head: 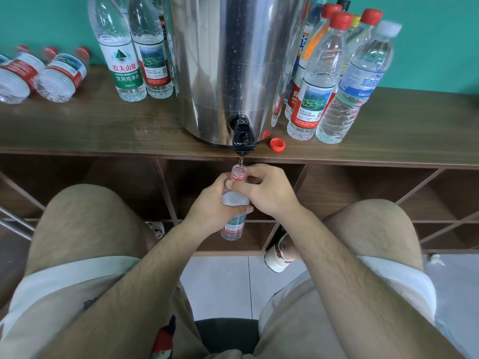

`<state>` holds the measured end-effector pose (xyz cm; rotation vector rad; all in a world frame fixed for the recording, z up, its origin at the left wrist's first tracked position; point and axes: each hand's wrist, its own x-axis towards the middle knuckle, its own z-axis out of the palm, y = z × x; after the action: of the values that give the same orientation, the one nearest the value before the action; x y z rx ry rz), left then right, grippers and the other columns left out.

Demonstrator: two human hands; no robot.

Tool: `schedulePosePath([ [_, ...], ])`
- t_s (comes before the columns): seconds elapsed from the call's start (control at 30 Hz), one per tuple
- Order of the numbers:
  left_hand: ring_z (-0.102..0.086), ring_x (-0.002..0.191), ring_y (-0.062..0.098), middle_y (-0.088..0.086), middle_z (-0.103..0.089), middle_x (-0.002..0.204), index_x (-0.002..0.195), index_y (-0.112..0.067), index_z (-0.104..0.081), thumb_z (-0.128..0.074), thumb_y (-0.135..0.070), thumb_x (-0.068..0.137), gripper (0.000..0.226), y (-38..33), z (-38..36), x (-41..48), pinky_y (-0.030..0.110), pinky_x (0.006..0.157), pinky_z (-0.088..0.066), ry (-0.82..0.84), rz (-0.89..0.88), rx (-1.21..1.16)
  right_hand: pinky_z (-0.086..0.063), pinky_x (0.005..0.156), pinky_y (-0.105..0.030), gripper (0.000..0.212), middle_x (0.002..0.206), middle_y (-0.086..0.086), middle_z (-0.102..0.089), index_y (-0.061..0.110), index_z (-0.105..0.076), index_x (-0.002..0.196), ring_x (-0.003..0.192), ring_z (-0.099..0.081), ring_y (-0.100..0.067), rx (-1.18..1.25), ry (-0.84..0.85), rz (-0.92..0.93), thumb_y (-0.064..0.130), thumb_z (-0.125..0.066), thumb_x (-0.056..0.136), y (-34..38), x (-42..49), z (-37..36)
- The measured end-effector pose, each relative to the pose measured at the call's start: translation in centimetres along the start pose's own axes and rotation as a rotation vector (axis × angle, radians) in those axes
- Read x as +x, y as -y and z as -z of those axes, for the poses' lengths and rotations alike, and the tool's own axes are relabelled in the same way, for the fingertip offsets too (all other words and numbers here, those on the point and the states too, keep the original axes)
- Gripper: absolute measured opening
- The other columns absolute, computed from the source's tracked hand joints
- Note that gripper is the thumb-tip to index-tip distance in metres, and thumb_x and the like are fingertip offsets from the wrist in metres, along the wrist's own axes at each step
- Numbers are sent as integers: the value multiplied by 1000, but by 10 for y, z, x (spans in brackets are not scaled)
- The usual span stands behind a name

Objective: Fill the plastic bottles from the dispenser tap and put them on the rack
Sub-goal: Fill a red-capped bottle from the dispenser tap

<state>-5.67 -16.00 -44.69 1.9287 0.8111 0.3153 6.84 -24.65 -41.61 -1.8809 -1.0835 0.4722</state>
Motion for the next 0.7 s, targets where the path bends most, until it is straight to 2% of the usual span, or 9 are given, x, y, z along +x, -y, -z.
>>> schedulePosePath([
  [0.17,-59,128,19,-3,-61,139,148,-28,-44,-87,-30,82,79,0,0,0,38,104,-51,-2,4,6,-60,88,-39,26,102,5,-76,19,-82,110,97,-70,-13,-14,0,0,36,-80,90,2,-1,0],
  [0.33,-60,127,19,-3,-62,138,148,-28,-45,-87,-31,82,79,0,0,0,39,103,-51,-4,10,11,-60,87,-39,26,102,6,-76,20,-82,110,97,-70,-12,-16,-1,-7,37,-79,90,3,-1,0],
  [0.47,-59,127,17,-4,-62,138,147,-29,-44,-88,-31,81,79,0,0,0,33,98,-50,-9,12,15,-60,88,-38,25,102,6,-76,20,-82,110,97,-70,-12,-13,-2,-6,36,-80,90,3,-1,0],
  [0.7,-59,128,20,-3,-62,139,148,-27,-44,-88,-30,81,80,-4,1,-2,39,103,-52,-9,9,7,-59,88,-39,25,101,7,-76,21,-82,109,97,-70,-11,5,-16,-11,36,-80,90,3,-2,-1],
])
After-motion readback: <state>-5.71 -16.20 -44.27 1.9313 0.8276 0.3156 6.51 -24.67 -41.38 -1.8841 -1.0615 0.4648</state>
